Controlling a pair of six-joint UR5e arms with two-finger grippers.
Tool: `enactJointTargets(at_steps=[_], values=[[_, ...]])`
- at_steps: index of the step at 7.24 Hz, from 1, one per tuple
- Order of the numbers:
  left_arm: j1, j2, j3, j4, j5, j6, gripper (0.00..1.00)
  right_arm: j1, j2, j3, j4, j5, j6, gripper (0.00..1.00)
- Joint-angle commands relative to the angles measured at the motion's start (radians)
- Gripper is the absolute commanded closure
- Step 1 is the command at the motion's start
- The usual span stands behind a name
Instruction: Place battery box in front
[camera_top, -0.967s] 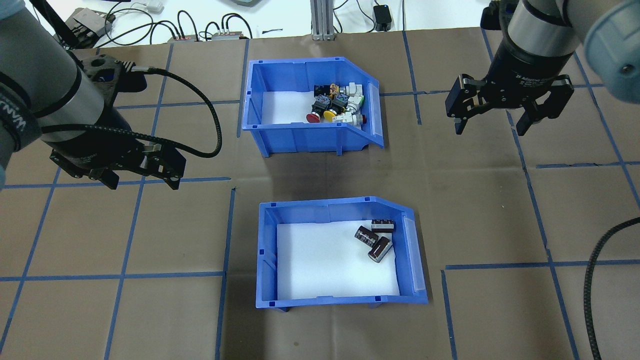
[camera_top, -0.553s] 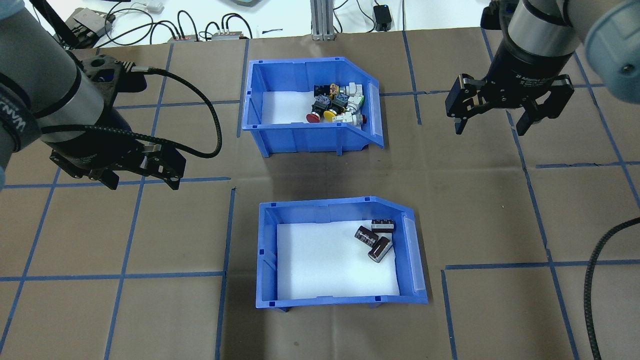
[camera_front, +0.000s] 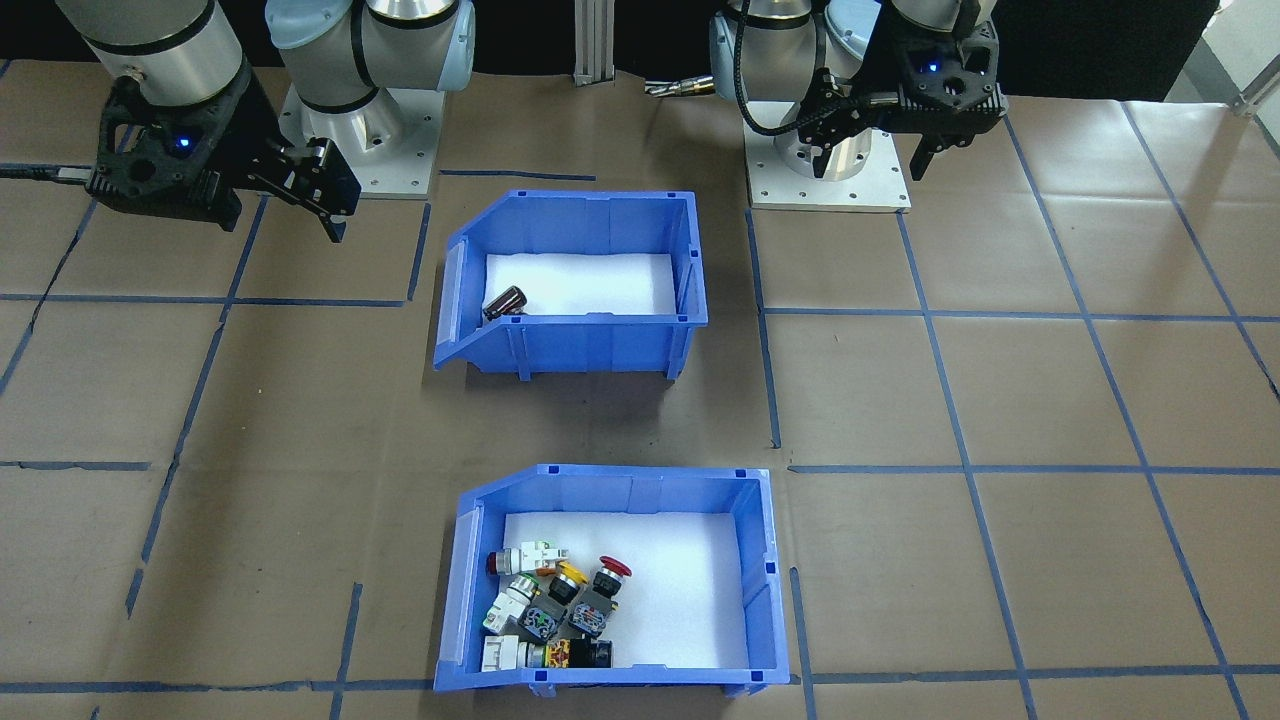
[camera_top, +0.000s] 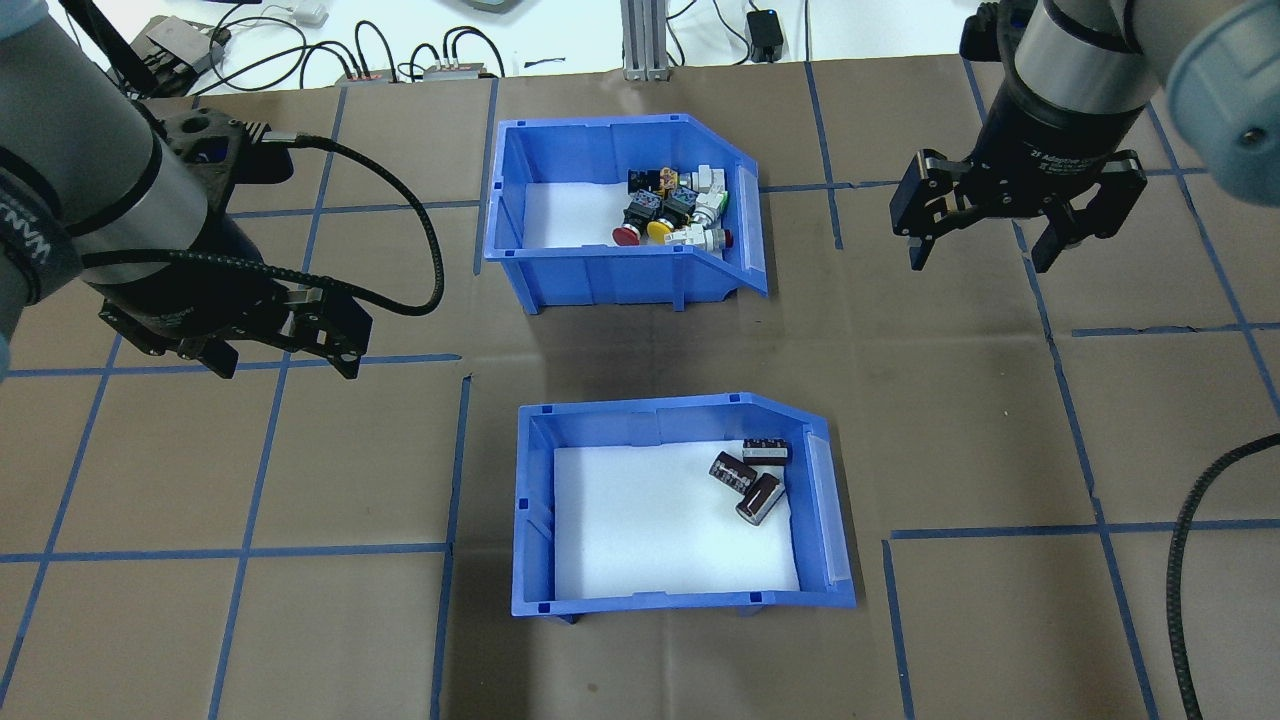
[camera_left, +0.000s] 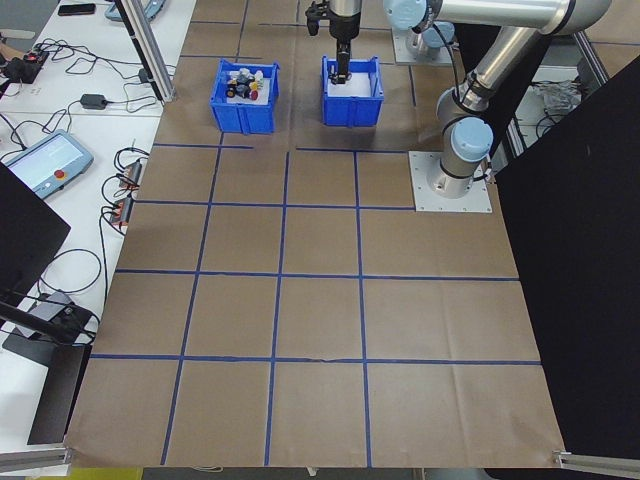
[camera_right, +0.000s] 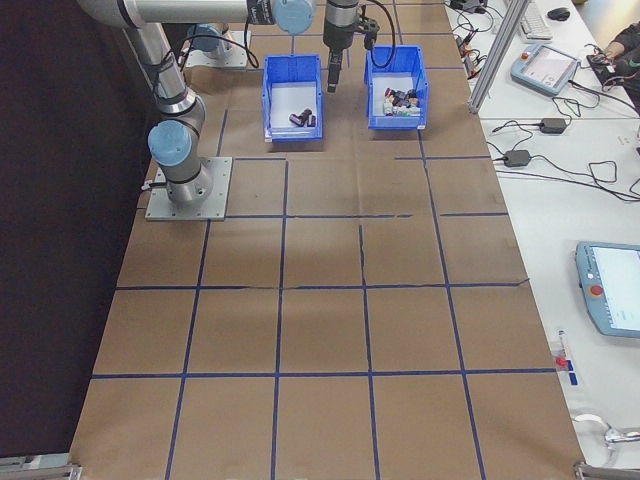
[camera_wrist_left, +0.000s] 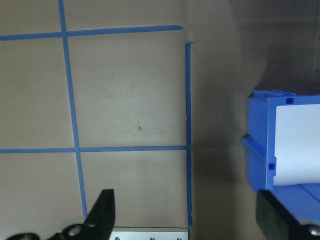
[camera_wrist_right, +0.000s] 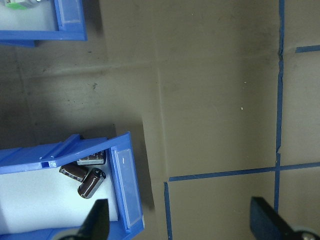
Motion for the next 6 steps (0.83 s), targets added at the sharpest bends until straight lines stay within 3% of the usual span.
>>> enactJointTargets(at_steps=[1,3,4,6], values=[[-0.005,0.028,-0.005,-0.006,-0.003,-0.016,0.0,0.0,0.003,-0.001,0.001,-0.003,-0.012,0.0],[-0.012,0.054,-0.065,-0.001,-0.038,-0.128,0.0,0.003,0.018,-0.015,-0.008,0.012,-0.038,0.0],[-0.015,0.081,-0.096,0.0,-0.063,-0.277,0.01,0.003,0.043,-0.026,-0.026,0.012,-0.168,0.0],[-0.018,0.152,-0.181,-0.003,-0.174,-0.639,0.01,0.011,0.111,-0.072,-0.051,0.014,-0.401,0.0]])
